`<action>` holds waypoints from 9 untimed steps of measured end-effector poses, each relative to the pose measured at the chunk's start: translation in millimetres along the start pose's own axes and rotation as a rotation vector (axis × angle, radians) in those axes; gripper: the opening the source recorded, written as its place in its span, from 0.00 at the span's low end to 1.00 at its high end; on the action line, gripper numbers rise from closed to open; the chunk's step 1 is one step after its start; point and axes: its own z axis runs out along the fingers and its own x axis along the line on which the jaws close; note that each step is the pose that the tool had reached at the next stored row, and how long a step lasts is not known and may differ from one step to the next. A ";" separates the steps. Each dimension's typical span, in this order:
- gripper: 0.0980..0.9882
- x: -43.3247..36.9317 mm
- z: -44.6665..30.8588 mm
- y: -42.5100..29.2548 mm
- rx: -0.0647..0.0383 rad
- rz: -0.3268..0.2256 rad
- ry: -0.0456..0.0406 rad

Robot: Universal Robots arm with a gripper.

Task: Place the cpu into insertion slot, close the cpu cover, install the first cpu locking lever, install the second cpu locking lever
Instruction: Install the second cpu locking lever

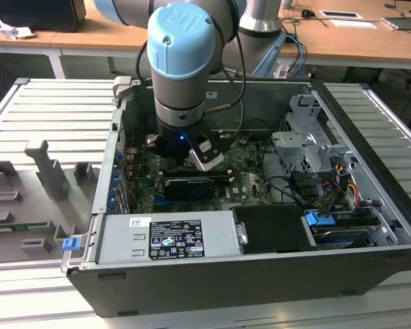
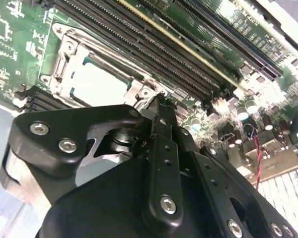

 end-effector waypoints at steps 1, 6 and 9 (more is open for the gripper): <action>0.01 -0.1 -2.1 0.6 0.000 0.000 -0.0001; 0.01 -0.2 -8.0 2.4 0.000 0.000 0.0000; 0.01 -0.3 -11.6 3.5 0.000 0.000 0.0001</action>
